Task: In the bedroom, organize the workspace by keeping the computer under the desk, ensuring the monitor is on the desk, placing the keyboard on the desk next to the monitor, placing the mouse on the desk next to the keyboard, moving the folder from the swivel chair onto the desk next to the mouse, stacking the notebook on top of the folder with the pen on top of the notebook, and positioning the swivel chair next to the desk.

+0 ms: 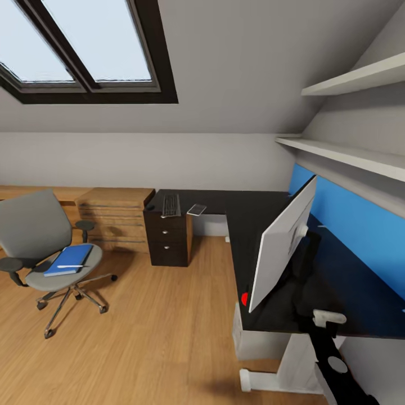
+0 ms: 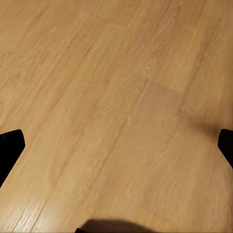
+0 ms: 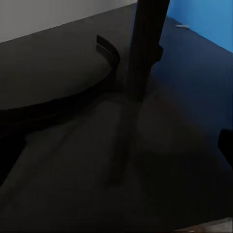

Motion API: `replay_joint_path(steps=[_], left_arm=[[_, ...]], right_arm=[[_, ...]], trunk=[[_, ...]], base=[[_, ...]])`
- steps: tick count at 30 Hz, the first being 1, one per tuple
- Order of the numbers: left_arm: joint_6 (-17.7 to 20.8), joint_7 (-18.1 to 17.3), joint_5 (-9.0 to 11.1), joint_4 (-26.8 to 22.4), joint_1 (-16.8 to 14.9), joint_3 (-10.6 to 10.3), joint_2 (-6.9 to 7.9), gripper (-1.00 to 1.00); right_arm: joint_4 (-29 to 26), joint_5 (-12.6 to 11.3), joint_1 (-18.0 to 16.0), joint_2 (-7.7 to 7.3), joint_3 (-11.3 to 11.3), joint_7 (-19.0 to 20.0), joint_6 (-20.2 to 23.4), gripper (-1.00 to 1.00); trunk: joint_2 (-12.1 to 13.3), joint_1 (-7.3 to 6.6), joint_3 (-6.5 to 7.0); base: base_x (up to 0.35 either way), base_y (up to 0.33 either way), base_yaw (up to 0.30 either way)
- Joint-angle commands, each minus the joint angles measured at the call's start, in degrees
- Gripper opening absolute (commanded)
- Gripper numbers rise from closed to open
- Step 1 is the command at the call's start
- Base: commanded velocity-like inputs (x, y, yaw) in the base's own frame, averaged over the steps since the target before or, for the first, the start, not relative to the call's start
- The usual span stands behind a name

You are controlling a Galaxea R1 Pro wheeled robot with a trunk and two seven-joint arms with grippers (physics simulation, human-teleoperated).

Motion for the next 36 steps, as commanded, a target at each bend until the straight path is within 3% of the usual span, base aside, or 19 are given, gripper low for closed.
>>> replay_joint_path(steps=[1,13,22,30,36], left_arm=[[-0.37,0.32,0.60,-0.09,-0.04,-0.37,0.09,1.00],[-0.36,0.24,0.60,0.76,-0.04,-0.59,0.06,1.00],[-0.28,0.18,0.58,1.84,-0.04,-0.71,-0.02,1.00],[-0.32,0.12,0.41,2.14,-0.04,-0.73,-0.10,1.00],[-0.33,0.07,0.42,2.19,-0.04,-0.80,-0.12,1.00]], right_arm=[[1.41,0.31,-0.69,-0.41,0.01,-0.15,-0.46,1.00],[13.97,0.23,-6.68,-2.64,-0.07,0.22,-6.42,1.00],[15.90,-0.07,-8.36,-3.19,-0.23,0.07,-7.86,1.00],[15.86,-3.49,-12.40,-5.54,-0.39,0.04,-2.38,1.00],[16.48,-4.42,-19.17,-6.54,-0.35,0.08,5.53,1.00]], trunk=[[-0.05,0.01,-0.06],[-0.05,0.01,-0.06],[-0.05,0.01,-0.06],[-0.05,0.01,-0.06],[-0.05,0.01,-0.06]], base=[[0.088,-0.006,0.000],[0.212,-0.001,0.000],[0.015,0.000,0.000],[0.000,0.000,0.000],[0.000,0.000,0.000]])
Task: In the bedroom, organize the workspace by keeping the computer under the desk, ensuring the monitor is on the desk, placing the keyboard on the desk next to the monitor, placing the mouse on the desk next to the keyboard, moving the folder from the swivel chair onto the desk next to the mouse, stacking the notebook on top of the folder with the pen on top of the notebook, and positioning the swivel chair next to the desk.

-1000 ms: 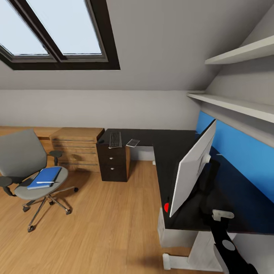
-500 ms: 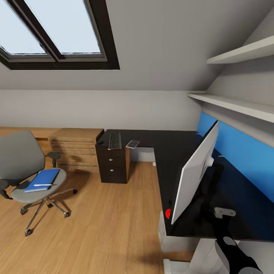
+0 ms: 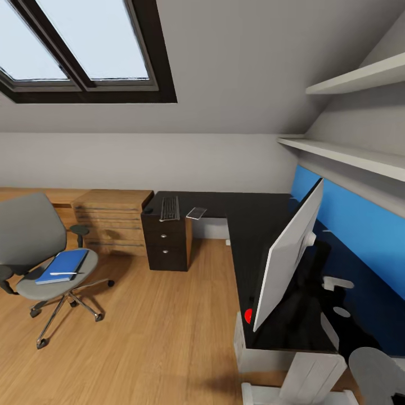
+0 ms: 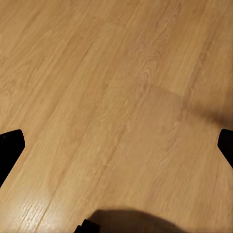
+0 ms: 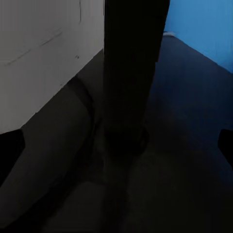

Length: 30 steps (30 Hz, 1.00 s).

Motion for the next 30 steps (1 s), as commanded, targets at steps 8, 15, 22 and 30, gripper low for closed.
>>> replay_joint_path(steps=[8,15,22,30], left_arm=[[-0.40,0.33,0.52,-0.09,-0.03,-0.39,0.09,1.00],[-0.40,0.33,0.52,-0.09,-0.03,-0.39,0.09,1.00],[-0.40,0.42,0.38,-0.09,-0.03,-0.39,0.09,1.00],[-0.40,0.42,0.39,-0.09,-0.03,-0.39,0.09,1.00]], right_arm=[[7.26,-0.58,-4.76,0.01,-1.26,-0.41,-0.51,1.00],[8.39,-0.50,-4.80,0.02,-1.27,-0.44,-2.66,1.00],[8.49,-0.41,-4.80,-0.11,-1.27,-0.44,-4.70,1.00],[8.49,-0.34,-4.80,-0.23,-1.27,-0.44,-4.87,1.00]], trunk=[[-0.05,0.01,-0.07],[-0.05,0.01,-0.07],[-0.05,0.01,-0.07],[-0.05,0.01,-0.07]], base=[[0.000,0.000,0.000],[0.244,0.000,0.000],[0.118,-0.058,0.000],[0.012,-0.023,0.000]])
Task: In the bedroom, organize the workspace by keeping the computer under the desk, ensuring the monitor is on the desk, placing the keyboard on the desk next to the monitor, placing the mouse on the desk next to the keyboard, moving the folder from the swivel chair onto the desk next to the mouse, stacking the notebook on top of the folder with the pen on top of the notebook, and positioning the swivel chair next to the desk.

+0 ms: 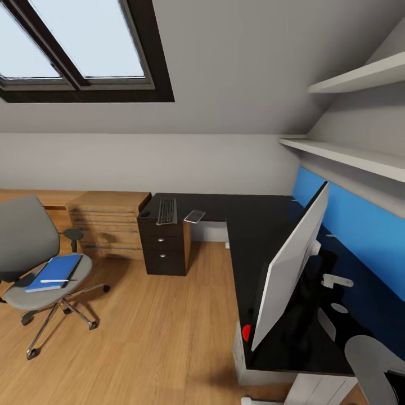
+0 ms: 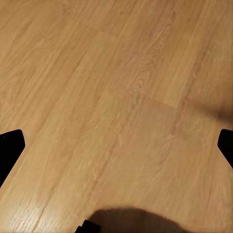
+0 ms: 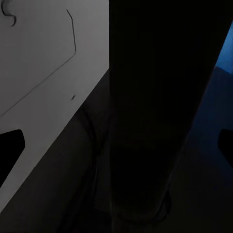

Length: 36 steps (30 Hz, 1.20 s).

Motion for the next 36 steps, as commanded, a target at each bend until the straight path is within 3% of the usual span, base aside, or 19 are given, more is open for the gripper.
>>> replay_joint_path(steps=[1,23,33,34,36], left_arm=[[-0.36,0.34,0.61,-0.10,-0.03,-0.39,0.09,1.00],[-0.34,0.34,0.85,-0.10,-0.03,-0.39,0.10,1.00],[-0.29,0.34,0.90,-0.10,-0.03,-0.39,0.10,1.00],[-0.30,0.34,0.88,-0.10,-0.03,-0.39,0.09,1.00],[-0.32,0.34,0.88,-0.10,-0.03,-0.39,0.09,1.00]], right_arm=[[0.06,-0.14,-0.05,0.00,-0.03,-0.05,-0.22,1.00],[0.06,-0.08,-0.05,-0.07,-0.03,-0.05,-0.23,1.00],[0.12,-0.08,-0.05,-0.90,-0.06,-0.12,-0.20,1.00],[0.13,-0.10,-0.05,-1.08,-0.05,-0.12,-0.18,-1.00],[0.14,-0.11,-0.05,-1.28,-0.03,-0.13,-0.16,-1.00]], trunk=[[-0.05,0.01,-0.06],[-0.05,0.01,-0.06],[-0.05,0.01,-0.06],[-0.05,0.01,-0.06],[-0.05,0.01,-0.06]], base=[[0.002,-0.003,0.000],[0.063,-0.036,0.000],[0.001,-0.001,0.000],[0.000,0.000,0.000],[0.000,0.000,0.000]])
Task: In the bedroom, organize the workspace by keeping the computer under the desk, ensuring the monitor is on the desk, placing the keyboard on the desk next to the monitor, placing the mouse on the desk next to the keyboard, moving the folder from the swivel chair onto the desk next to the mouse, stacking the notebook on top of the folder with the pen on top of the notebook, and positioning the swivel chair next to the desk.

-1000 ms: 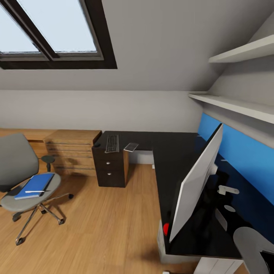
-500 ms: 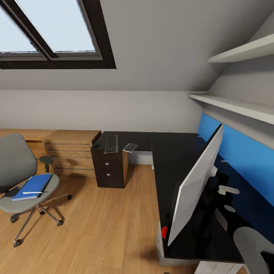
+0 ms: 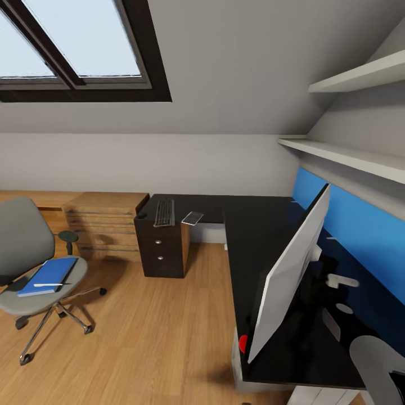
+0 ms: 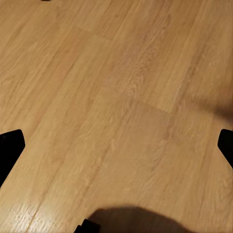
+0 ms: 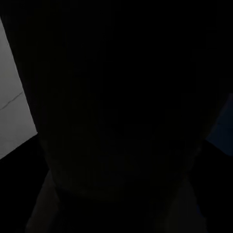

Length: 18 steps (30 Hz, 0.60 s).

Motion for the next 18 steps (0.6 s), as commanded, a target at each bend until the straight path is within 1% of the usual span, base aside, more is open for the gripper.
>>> replay_joint_path(steps=[1,18], left_arm=[[-0.37,0.34,0.61,-0.09,-0.04,-0.39,0.09,1.00],[-0.39,0.34,0.62,-0.09,-0.04,-0.36,0.17,1.00]], right_arm=[[0.05,-0.22,-0.05,-0.04,-0.04,0.00,-0.23,-1.00],[0.06,-0.22,-0.05,-0.13,-0.12,-0.16,-0.14,-1.00]], trunk=[[-0.05,0.01,-0.06],[-0.05,0.01,-0.06]], base=[[0.000,0.000,0.000],[0.000,0.000,0.000]])
